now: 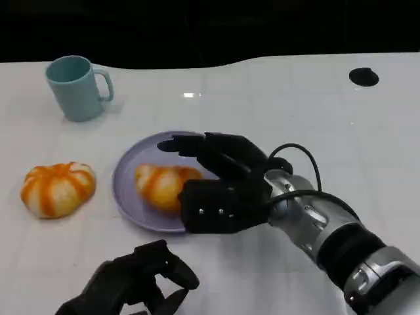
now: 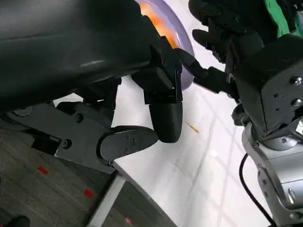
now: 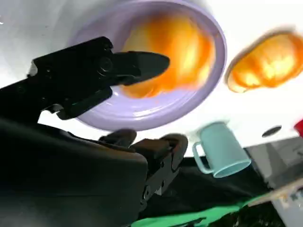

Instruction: Grasp the bread from the table and place it into the plate.

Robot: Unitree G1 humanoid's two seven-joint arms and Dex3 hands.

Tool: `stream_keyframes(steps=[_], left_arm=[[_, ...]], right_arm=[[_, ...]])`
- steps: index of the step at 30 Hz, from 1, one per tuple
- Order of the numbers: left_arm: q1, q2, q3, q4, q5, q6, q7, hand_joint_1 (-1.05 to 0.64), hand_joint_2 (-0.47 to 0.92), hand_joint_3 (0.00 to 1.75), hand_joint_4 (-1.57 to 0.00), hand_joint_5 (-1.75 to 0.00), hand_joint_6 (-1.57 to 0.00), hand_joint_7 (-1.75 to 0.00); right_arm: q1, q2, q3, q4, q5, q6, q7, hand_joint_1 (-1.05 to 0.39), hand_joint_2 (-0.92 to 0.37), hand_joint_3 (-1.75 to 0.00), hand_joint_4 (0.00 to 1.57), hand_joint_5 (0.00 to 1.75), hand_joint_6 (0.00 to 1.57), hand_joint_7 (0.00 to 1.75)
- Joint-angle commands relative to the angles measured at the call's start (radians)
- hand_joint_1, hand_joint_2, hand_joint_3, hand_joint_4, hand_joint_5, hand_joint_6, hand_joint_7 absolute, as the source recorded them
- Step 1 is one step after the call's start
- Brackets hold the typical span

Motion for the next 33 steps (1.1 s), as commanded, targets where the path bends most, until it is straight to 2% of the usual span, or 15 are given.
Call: stream_keyframes(steps=[1,8,15,19,21,22,24,26,33], left_arm=[[0.005,0.010,0.005,-0.002,0.005,0.000,0.008,-0.21,0.83,0.61,-0.64,-1.75,-0.64,-1.25],[0.004,0.010,0.006,0.005,0.006,-0.016,0.009,-0.25,0.82,0.61,-0.64,-1.75,-0.64,-1.25],[0.007,0.011,0.007,0.012,0.008,-0.030,0.010,-0.23,0.82,0.61,-0.64,-1.75,-0.64,-1.26],[0.014,0.011,0.003,0.007,0.013,-0.030,0.010,-0.23,0.82,0.62,-0.66,-1.75,-0.64,-1.26],[0.020,0.010,0.000,-0.001,0.015,-0.025,0.011,-0.21,0.81,0.62,-0.65,-1.75,-0.64,-1.27],[0.022,0.009,-0.001,-0.004,0.016,-0.025,0.012,-0.20,0.81,0.63,-0.65,-1.75,-0.64,-1.27],[0.027,0.008,-0.003,-0.011,0.015,-0.020,0.013,-0.19,0.81,0.64,-0.65,-1.75,-0.64,-1.27],[0.031,0.005,-0.004,-0.019,0.013,-0.010,0.013,-0.18,0.81,0.64,-0.65,-1.75,-0.64,-1.27],[0.034,0.007,-0.007,-0.039,0.016,0.011,0.012,-0.18,0.79,0.68,-0.63,-1.75,-0.64,-1.26]], right_arm=[[0.030,-0.031,0.006,-0.098,0.006,0.030,0.053,-0.75,-0.92,-0.38,0.00,0.04,0.11,0.01],[0.095,-0.080,-0.001,-0.251,0.008,0.056,0.085,-0.75,-0.92,-0.39,0.07,0.08,0.15,0.03],[0.219,-0.179,-0.024,-0.479,0.023,0.046,0.118,-0.71,-0.92,-0.36,0.13,0.14,0.19,0.04],[0.318,-0.237,-0.056,-0.632,0.064,0.041,0.156,-0.69,-0.92,-0.33,0.15,0.16,0.21,0.05],[0.370,-0.265,-0.075,-0.703,0.084,0.029,0.167,-0.68,-0.92,-0.30,0.13,0.26,0.23,0.05],[0.391,-0.275,-0.083,-0.731,0.092,0.024,0.172,-0.67,-0.92,-0.28,0.08,0.41,0.24,0.05],[0.447,-0.306,-0.106,-0.801,0.114,0.014,0.186,-0.66,-0.92,-0.26,0.02,0.58,0.26,0.06],[0.495,-0.332,-0.128,-0.854,0.134,0.001,0.193,-0.65,-0.92,-0.26,0.00,0.64,0.27,0.06],[0.650,-0.396,-0.214,-0.984,0.213,-0.059,0.195,-0.53,-0.92,-0.20,0.12,0.79,0.43,0.14]])
